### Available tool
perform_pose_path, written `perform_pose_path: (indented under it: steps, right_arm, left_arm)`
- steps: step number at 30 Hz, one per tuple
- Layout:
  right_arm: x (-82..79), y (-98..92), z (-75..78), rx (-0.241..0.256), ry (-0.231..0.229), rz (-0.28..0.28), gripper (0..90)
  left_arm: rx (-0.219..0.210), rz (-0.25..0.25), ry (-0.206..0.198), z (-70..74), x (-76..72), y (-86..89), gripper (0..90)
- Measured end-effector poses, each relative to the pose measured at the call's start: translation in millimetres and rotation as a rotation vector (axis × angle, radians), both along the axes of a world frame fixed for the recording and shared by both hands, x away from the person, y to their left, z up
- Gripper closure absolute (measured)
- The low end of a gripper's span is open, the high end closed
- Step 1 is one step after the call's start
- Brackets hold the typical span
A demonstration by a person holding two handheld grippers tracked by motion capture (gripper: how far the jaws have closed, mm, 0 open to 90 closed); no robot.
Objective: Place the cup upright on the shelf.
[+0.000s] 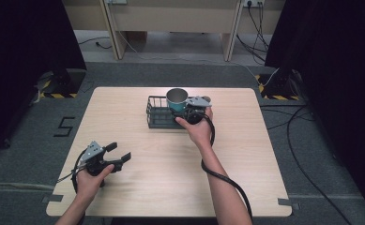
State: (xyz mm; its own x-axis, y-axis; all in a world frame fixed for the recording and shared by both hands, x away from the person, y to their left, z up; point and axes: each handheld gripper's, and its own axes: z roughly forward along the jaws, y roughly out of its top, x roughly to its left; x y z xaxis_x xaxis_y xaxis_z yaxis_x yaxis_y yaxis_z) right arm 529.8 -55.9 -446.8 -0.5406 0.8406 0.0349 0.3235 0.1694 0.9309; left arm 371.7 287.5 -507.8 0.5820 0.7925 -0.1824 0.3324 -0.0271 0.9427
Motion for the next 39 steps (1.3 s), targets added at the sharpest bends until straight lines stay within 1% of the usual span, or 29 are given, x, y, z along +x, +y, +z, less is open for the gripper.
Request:
perform_pose_path:
  steps: [5,12,23,30,36,39]
  right_arm:
    - [-5.2,-5.9,0.2,0.006,0.002,0.003,14.2]
    - [-12.2,-12.6,1.9,-0.011,0.000,0.007,14.9]
    - [-23.2,-23.7,2.0,-0.001,0.006,0.010,15.8]
    - [-32.9,-31.1,4.3,-0.016,0.007,0.012,16.6]
    - [-44.5,-38.3,5.3,-0.021,0.012,0.012,17.9]
    - [-49.5,-41.8,5.2,-0.023,0.006,0.014,18.3]
  left_arm:
    - [0.001,0.001,0.000,-0.1,0.0,-0.6,15.4]
    - [0.002,0.001,0.001,-0.2,-0.1,-0.5,15.4]
    - [0.005,0.002,0.001,0.0,-0.5,-0.1,15.4]
    - [0.009,0.003,0.004,-0.2,-0.8,-0.4,15.4]
    - [0.009,0.006,0.003,-0.1,-1.1,-0.2,15.4]
    - [0.012,0.004,0.003,0.0,-1.4,-0.2,15.4]
